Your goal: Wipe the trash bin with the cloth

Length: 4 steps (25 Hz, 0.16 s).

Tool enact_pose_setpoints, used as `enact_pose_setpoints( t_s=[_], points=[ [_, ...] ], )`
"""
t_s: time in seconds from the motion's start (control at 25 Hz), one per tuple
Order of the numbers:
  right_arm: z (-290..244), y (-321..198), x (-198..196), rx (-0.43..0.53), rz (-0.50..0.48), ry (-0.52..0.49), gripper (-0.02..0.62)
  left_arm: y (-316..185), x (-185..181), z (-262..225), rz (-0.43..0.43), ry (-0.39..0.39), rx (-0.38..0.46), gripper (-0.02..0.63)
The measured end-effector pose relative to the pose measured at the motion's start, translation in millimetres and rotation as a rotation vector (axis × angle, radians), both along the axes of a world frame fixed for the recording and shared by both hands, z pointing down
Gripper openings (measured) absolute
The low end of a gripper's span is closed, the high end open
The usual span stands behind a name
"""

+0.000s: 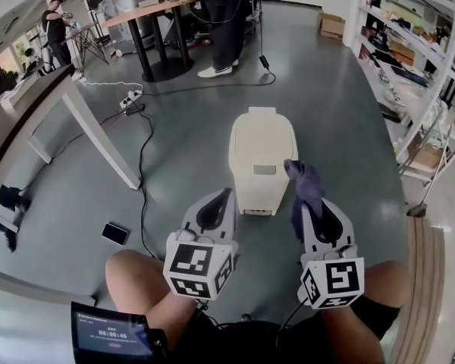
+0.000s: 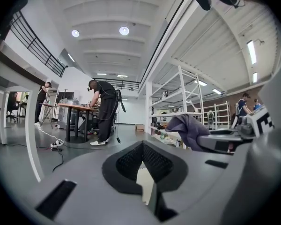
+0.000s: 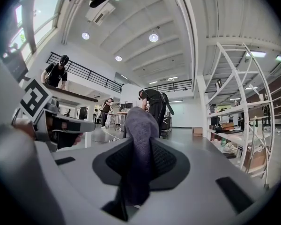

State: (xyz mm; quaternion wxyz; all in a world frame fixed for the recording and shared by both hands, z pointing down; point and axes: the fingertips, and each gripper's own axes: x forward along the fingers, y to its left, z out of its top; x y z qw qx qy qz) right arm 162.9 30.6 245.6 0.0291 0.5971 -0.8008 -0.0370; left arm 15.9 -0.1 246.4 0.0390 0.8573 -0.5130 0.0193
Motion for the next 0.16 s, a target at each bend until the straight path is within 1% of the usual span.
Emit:
enact_pose_setpoints(
  t_s=[0.16],
  points=[
    [3.0, 1.0, -5.8, 0.004, -0.01, 0.017, 0.087, 0.0, 2.7, 0.6, 0.008, 0.0, 0.005, -0.003]
  ],
)
